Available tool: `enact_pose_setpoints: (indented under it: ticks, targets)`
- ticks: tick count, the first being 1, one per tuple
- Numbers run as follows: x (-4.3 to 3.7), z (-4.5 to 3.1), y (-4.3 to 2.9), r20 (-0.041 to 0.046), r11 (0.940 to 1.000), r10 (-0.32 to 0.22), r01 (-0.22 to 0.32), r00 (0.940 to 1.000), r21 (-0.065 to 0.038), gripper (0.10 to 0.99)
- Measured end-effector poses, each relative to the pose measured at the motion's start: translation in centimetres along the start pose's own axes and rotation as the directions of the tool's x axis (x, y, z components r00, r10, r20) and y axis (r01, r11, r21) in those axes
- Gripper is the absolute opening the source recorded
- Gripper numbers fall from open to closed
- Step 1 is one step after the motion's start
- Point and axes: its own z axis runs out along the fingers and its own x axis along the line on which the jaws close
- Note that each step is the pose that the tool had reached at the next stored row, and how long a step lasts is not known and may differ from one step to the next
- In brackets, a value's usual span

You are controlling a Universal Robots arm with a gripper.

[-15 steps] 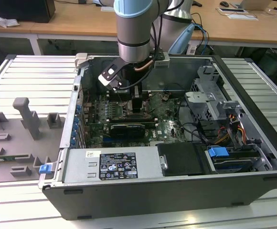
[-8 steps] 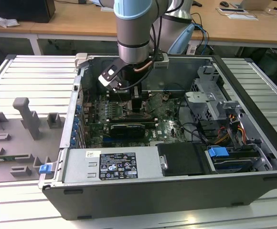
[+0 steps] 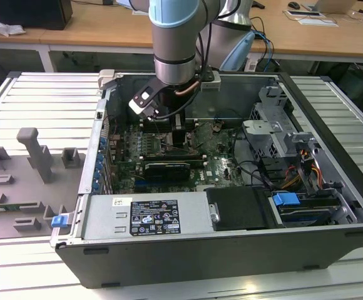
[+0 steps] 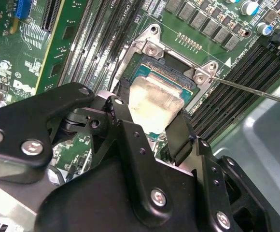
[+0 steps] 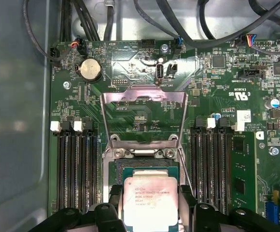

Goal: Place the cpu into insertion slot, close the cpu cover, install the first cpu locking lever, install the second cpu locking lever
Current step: 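Place the cpu into insertion slot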

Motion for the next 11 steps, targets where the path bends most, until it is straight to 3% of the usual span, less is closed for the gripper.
enact_pose_setpoints:
  ticks: [10, 11]
  targets:
    - [-0.01, 0.34, -0.03, 0.0, 1.0, 0.001, -0.001, 1.0, 0.0, 0.541]
    - [0.02, 0.72, -0.06, 0.0004, 1.0, 0.005, -0.005, 1.0, 0.0, 0.541]
